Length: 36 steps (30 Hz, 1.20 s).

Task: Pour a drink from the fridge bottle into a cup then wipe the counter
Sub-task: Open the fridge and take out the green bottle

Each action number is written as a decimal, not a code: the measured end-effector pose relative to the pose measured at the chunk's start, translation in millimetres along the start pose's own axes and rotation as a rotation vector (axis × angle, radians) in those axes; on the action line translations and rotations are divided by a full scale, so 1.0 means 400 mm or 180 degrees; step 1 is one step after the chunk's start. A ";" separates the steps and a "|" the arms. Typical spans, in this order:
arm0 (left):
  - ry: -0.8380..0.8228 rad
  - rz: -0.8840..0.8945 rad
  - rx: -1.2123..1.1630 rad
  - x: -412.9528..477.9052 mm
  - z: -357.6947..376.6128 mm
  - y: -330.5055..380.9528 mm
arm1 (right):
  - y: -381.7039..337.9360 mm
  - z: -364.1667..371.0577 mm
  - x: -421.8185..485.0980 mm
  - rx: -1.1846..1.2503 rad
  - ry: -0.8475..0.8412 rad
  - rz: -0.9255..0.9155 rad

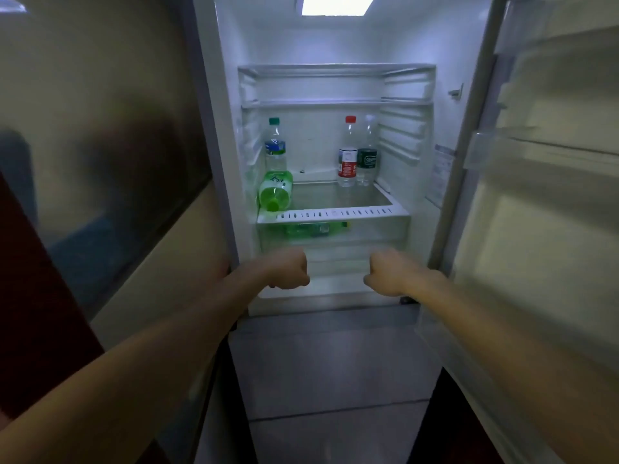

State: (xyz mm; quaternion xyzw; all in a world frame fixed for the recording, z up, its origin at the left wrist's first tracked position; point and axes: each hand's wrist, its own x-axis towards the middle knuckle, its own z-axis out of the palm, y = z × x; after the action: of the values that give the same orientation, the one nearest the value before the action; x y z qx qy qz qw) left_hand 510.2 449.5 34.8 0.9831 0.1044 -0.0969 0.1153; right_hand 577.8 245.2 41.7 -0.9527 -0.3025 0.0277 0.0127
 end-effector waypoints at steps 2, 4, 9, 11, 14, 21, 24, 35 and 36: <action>0.0009 -0.0086 0.0014 0.024 -0.004 -0.013 | 0.009 0.001 0.053 0.0014 -0.0015 -0.0068; -0.0019 -0.0203 0.0020 0.049 -0.012 -0.027 | 0.016 -0.009 0.097 0.0020 -0.0025 -0.0123; 0.0218 -0.0418 0.0054 0.106 -0.062 -0.043 | 0.042 -0.039 0.210 0.0099 0.0205 -0.0339; 0.0466 -0.0447 0.0101 0.126 -0.076 -0.044 | 0.045 -0.047 0.253 0.0120 0.0359 -0.0410; 0.1076 -0.0504 0.0178 0.153 -0.089 -0.050 | 0.029 -0.059 0.312 0.0034 0.0577 -0.0604; 0.1922 -0.0766 -0.0045 0.279 -0.132 -0.111 | -0.020 -0.027 0.447 0.0051 0.0494 -0.0808; 0.2035 -0.0763 -0.0026 0.308 -0.135 -0.100 | -0.009 -0.040 0.459 0.0038 0.0551 -0.0764; 0.2343 -0.0860 0.0007 0.439 -0.115 -0.172 | 0.036 -0.065 0.552 -0.0062 0.0496 -0.0573; 0.2406 -0.0821 0.0022 0.442 -0.114 -0.174 | 0.037 -0.064 0.557 -0.0061 0.0489 -0.0568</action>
State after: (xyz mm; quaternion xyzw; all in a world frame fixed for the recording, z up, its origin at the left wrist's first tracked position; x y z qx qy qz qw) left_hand 671.5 559.6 26.1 0.9286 0.2618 0.2576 0.0523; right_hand 769.6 361.6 56.5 -0.9214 -0.3845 -0.0495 0.0291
